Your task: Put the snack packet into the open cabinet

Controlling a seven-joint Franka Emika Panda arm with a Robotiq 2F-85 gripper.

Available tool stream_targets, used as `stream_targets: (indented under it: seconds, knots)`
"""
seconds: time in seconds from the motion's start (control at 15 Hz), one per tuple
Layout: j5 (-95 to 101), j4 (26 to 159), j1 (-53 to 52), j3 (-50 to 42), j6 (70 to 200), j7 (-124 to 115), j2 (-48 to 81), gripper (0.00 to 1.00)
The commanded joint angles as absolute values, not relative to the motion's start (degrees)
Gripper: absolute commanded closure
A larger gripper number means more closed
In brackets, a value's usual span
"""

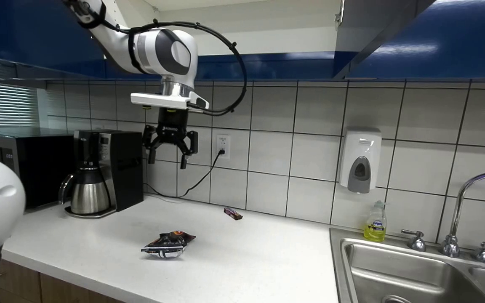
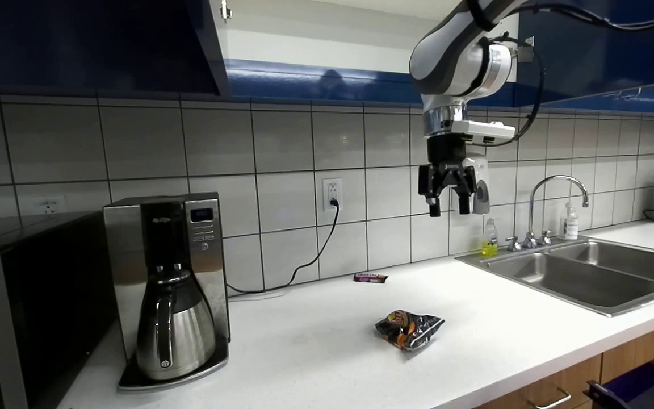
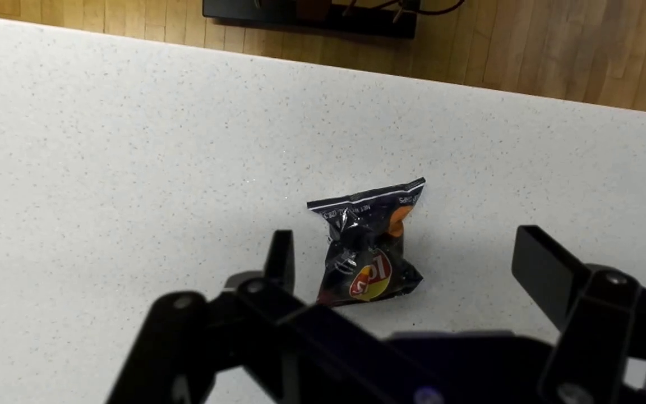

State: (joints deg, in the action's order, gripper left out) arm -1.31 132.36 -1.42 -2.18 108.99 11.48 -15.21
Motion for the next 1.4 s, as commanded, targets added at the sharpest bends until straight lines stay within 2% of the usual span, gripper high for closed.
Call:
stream_targets:
  seconds: [0.0,0.47,1.33]
  knots:
    - [-2.6,133.8,-2.2,-1.3,109.7,11.4,-15.3,0.0]
    - [-2.6,134.8,-2.3,-1.1,112.6,10.2,-12.5,0.0]
    - [-1.7,135.7,-2.1,-0.7,131.8,11.3,0.1,0.0]
